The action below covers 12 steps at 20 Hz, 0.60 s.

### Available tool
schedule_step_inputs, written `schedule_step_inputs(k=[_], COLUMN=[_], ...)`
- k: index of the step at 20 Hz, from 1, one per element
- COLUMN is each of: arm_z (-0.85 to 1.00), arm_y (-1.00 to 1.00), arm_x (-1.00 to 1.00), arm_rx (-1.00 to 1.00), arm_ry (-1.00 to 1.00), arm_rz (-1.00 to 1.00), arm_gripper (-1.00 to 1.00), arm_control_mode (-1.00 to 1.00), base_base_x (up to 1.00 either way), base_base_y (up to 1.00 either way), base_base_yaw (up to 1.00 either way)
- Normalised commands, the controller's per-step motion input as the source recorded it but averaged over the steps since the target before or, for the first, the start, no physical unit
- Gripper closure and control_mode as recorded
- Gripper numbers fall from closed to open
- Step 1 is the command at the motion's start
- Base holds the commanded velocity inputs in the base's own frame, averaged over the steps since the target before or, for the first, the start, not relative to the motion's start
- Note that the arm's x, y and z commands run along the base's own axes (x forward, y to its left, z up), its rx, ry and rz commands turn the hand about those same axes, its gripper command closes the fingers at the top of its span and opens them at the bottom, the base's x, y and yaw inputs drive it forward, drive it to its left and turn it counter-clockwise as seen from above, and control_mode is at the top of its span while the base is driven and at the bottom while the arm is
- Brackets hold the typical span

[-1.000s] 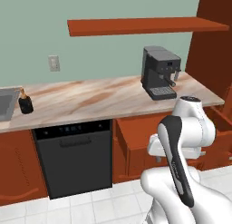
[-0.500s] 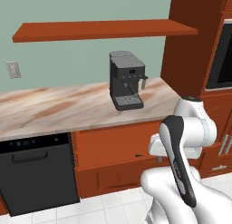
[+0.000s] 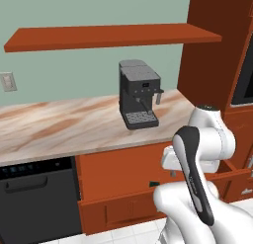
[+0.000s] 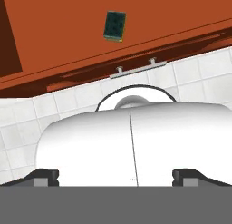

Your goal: Restock the sink supplies by placing the sponge and soap dispenser on the counter and next to the sink. Make sure the soap dispenser is upright.

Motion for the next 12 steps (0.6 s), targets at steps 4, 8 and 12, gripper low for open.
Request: schedule_step_inputs(k=[4, 8, 12], arm_z=[-0.05, -0.26, -0.31], arm_y=[-0.09, -0.45, -0.38], arm_x=[0.05, 0.43, 0.56], arm_rx=[0.01, 0.05, 0.03], arm_ry=[0.00, 0.00, 0.00], arm_rz=[0.00, 0.00, 0.00], arm_gripper=[-1.00, -1.00, -1.00], arm_control_mode=[-1.00, -1.00, -1.00], base_base_x=[0.02, 0.00, 0.00], base_base_y=[-0.18, 0.00, 0.00], base_base_yaw=[0.00, 0.00, 0.00])
